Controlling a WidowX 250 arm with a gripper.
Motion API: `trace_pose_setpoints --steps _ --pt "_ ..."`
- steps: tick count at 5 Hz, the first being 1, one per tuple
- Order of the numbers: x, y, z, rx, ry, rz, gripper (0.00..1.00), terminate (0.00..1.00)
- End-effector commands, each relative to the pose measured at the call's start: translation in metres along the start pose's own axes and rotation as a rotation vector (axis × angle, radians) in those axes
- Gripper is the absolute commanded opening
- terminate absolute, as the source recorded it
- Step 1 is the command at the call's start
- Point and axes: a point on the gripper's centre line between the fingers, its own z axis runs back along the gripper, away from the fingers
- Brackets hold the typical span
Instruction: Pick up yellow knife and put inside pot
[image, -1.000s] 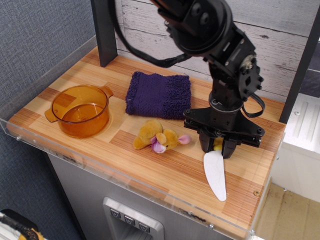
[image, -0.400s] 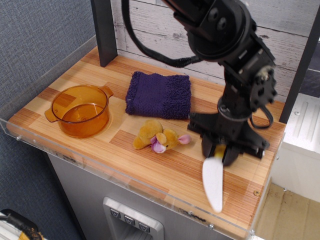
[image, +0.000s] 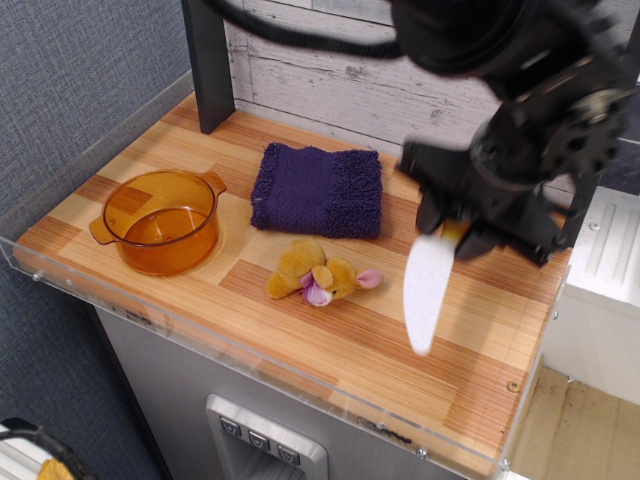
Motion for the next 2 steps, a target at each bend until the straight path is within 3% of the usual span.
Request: trace_pose_setpoints --steps 1,2 --pt "0.023 0.032 0.072 0.108 -0.153 0.063 0.0 0.0" --pt "0.012 0.057 0.06 0.126 -0.076 0.128 0.0 0.0"
